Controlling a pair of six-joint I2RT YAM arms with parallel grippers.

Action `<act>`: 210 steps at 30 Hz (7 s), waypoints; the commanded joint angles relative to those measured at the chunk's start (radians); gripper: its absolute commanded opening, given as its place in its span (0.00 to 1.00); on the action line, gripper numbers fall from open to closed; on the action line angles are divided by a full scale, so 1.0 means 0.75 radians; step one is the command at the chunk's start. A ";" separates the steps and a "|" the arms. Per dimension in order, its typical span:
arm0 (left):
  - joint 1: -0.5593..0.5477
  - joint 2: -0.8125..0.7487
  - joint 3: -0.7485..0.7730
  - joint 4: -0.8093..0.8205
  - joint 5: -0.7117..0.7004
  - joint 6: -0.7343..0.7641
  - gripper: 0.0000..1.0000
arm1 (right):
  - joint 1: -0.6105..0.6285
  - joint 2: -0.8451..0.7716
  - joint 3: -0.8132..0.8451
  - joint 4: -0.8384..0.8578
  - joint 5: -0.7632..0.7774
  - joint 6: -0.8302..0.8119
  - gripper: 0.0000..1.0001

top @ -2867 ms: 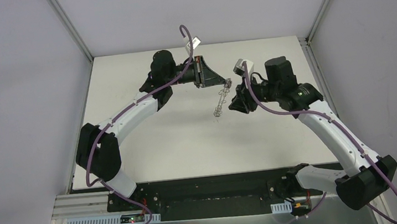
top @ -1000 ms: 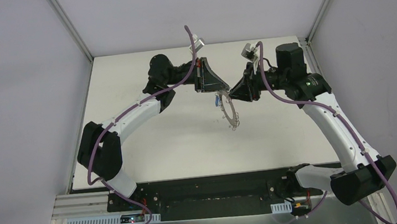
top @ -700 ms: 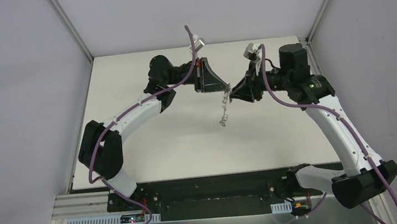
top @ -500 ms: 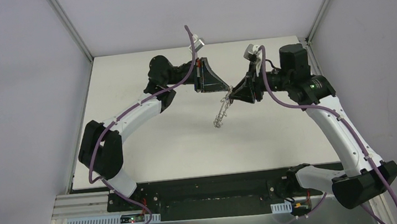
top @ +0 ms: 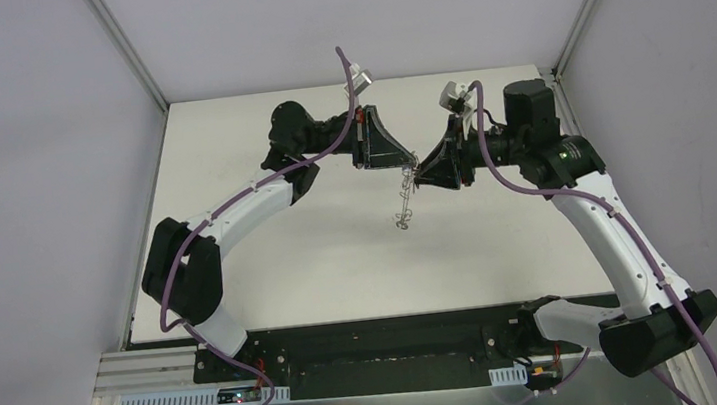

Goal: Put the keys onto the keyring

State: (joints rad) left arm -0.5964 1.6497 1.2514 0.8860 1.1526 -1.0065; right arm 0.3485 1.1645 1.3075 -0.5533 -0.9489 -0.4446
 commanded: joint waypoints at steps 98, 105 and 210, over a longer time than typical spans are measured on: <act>-0.207 -0.103 0.460 -1.785 -0.195 1.790 0.16 | 0.184 0.174 0.215 -0.415 0.166 -0.185 0.00; -0.209 -0.103 0.442 -1.772 -0.193 1.773 0.00 | 0.154 0.158 0.203 -0.386 0.132 -0.157 0.00; -0.209 -0.122 0.501 -1.780 -0.251 1.710 0.40 | 0.091 0.022 0.088 -0.272 0.017 -0.143 0.00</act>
State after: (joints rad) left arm -0.7410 1.5558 1.5852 -0.4221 0.9752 0.2222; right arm 0.4107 1.1908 1.3373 -0.7727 -0.8982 -0.5434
